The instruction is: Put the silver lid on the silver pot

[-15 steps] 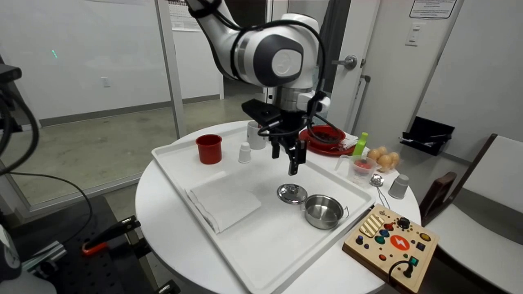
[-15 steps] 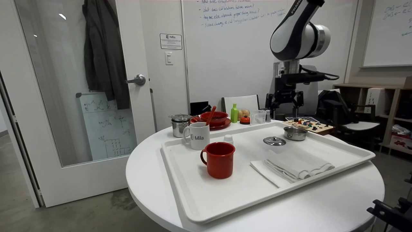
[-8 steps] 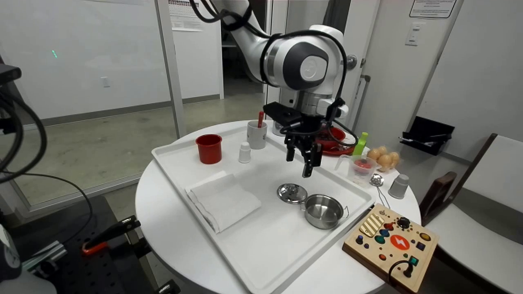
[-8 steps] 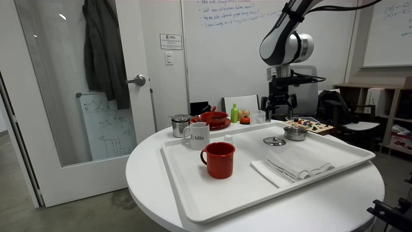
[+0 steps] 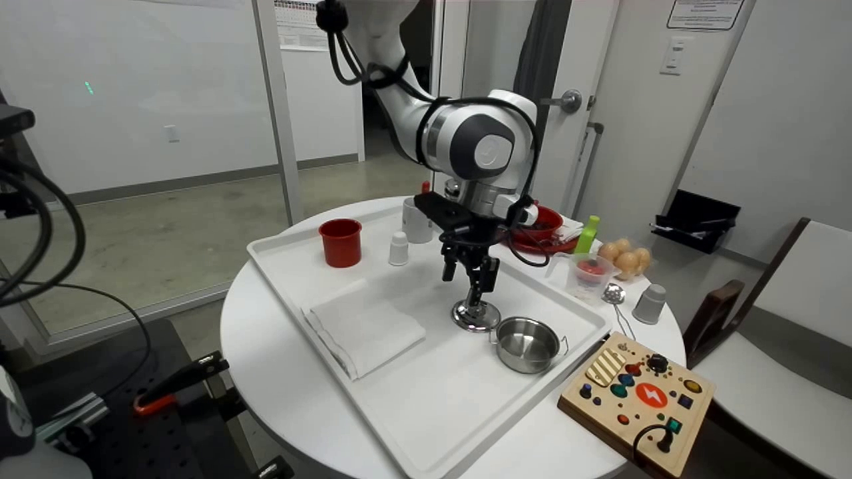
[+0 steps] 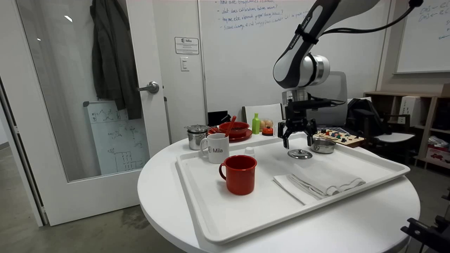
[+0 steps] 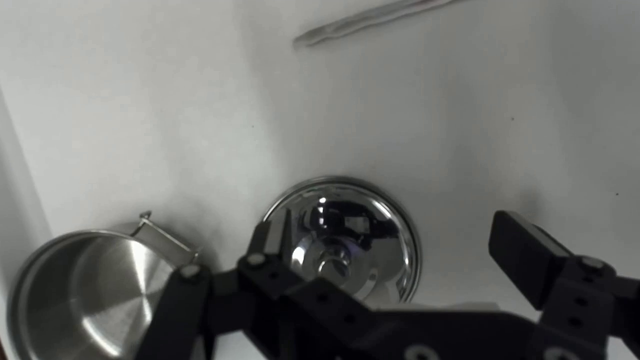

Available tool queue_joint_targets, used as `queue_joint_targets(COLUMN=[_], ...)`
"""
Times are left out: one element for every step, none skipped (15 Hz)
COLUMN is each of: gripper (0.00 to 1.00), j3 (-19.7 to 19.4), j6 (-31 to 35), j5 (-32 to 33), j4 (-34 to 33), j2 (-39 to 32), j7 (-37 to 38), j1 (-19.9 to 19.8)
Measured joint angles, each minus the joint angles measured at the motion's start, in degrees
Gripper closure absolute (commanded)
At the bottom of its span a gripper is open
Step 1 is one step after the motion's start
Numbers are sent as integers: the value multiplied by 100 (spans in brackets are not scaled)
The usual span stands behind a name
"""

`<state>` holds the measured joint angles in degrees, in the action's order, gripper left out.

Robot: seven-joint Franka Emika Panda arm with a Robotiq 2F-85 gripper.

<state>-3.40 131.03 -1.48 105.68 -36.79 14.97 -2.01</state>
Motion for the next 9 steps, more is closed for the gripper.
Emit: queue_joint_targets(gripper=[0,0,0,0,0,0,0,0,0], j3=[-4,-16,-29,-44,-54,-57,-58,-57,-64], j6=[20,44,76,136,223,332,449,587,739], j5=[0,0,0,1,1,1,1,9,39], j4=[-13,-19,-19,-18,-5,25,71,134,211], j2=[-25,-34,-32,-31,-25,-15,1,21,42], j7=[0,0,-10,-26,-54,-89,-140,-179,-200], j1=[0,0,-3,-5,-7,-9,-10,-9,-2])
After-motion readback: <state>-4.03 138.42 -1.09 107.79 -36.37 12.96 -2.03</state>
